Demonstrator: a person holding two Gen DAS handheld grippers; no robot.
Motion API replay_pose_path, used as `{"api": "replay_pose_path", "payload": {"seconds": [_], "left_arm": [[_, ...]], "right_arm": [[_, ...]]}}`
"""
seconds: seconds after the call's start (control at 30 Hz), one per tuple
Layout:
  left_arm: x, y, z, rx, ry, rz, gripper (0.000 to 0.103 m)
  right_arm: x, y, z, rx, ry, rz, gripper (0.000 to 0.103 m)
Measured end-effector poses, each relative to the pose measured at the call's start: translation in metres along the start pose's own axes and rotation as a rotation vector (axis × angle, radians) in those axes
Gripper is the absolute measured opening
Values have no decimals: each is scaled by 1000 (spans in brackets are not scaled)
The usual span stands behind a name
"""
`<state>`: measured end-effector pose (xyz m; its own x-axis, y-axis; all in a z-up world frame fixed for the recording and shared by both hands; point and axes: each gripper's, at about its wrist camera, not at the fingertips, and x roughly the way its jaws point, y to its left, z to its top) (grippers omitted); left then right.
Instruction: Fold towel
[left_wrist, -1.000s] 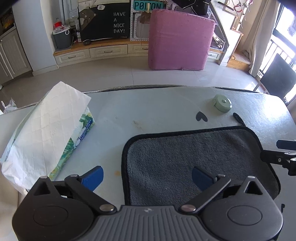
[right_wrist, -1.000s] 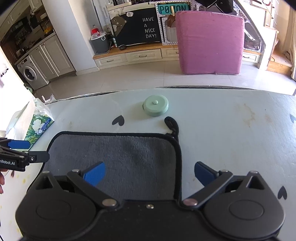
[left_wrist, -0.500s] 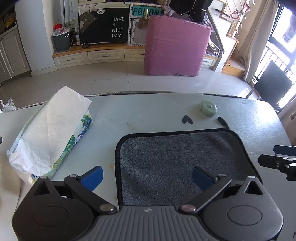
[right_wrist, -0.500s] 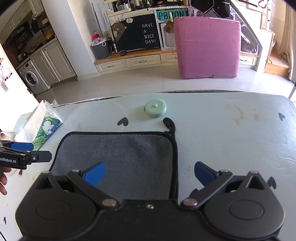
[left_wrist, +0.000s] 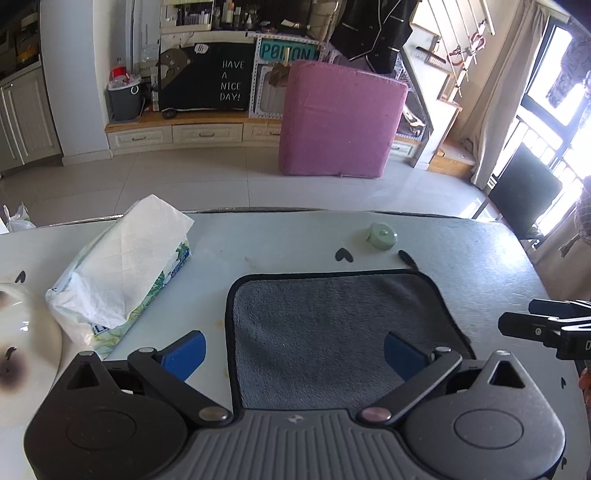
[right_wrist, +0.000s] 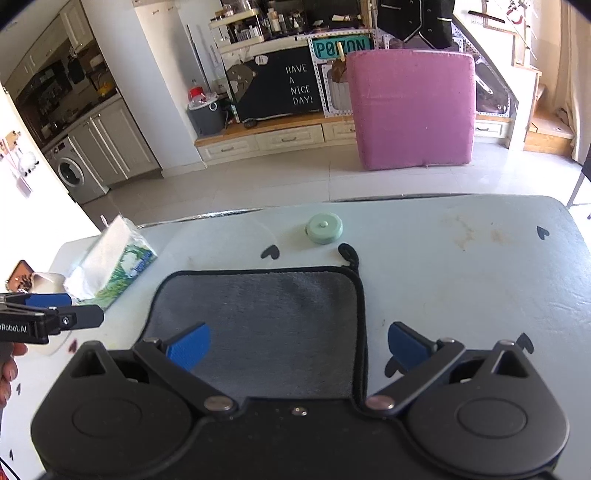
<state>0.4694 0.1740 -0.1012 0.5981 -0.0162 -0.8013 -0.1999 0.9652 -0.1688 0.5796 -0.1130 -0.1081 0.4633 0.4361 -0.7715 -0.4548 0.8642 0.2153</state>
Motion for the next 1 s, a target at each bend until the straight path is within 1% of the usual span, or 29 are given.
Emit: {"api": "replay_pose_path", "payload": {"seconds": [0.27, 0.4, 1.0], "left_arm": [[-34, -11, -12, 11, -34, 6, 102], [-51, -15, -22, 18, -49, 4, 102], [-124, -38, -81, 40, -117, -18, 102]], "right_arm": [[-34, 15, -8, -30, -50, 10, 102], [-52, 20, -17, -43, -71, 10, 102], [-132, 30, -74, -45, -150, 26, 102]]}}
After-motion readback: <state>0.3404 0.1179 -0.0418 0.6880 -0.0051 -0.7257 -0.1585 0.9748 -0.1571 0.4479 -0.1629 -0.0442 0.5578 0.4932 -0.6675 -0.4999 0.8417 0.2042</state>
